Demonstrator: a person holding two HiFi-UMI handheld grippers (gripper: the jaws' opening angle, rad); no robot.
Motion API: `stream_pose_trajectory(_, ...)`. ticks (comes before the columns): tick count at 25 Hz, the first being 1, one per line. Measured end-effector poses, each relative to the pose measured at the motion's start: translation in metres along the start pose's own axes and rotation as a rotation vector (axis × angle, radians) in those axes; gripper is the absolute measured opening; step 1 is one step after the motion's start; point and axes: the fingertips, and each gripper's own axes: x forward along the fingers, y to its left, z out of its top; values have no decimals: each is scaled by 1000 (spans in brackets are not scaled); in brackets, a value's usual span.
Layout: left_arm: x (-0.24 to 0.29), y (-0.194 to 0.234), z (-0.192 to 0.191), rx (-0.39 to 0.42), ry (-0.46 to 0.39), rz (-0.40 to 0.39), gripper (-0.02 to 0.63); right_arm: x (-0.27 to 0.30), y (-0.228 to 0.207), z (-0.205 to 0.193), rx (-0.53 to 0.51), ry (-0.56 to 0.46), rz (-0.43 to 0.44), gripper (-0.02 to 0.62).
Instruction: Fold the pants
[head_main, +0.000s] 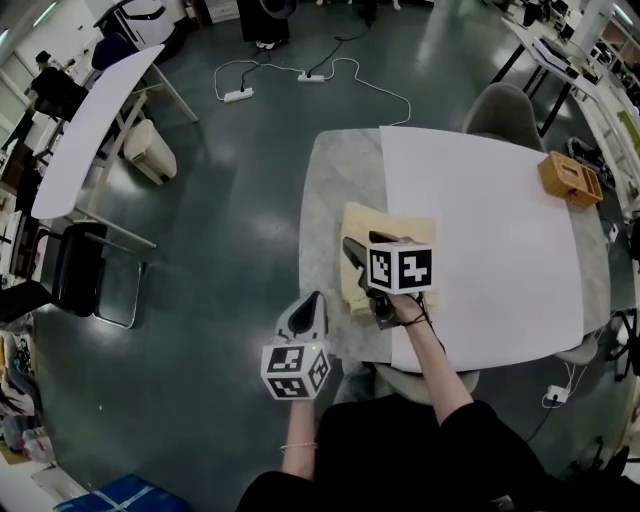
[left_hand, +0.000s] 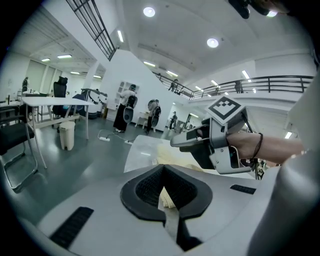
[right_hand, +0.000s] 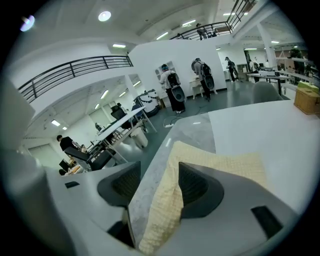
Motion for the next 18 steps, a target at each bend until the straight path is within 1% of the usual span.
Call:
stream_pose_trajectory(3, 1, -11, 7, 18, -9, -3, 8, -16, -10, -3, 18, -19, 50, 217)
stream_pose_trajectory(5, 0, -21, 12, 31, -16, -8, 8, -30, -17, -4, 14, -45, 83, 157)
stream_pose_trajectory(7, -1, -29, 17, 46, -25, -10, 8, -44, -21, -3, -25, -77, 107, 116)
stream_pose_trajectory(10, -5, -41, 23, 63, -37, -7, 8, -66, -23, -4, -62, -124, 153, 89)
stream_pose_trajectory(12, -7, -51, 26, 72, -47, -2, 8, -82, -25, -2, -62, -170, 190, 52)
stream_pose_trajectory(18, -11, -79, 42, 103, -89, -4, 8, -131, -34, 7, -79, -293, 273, 26)
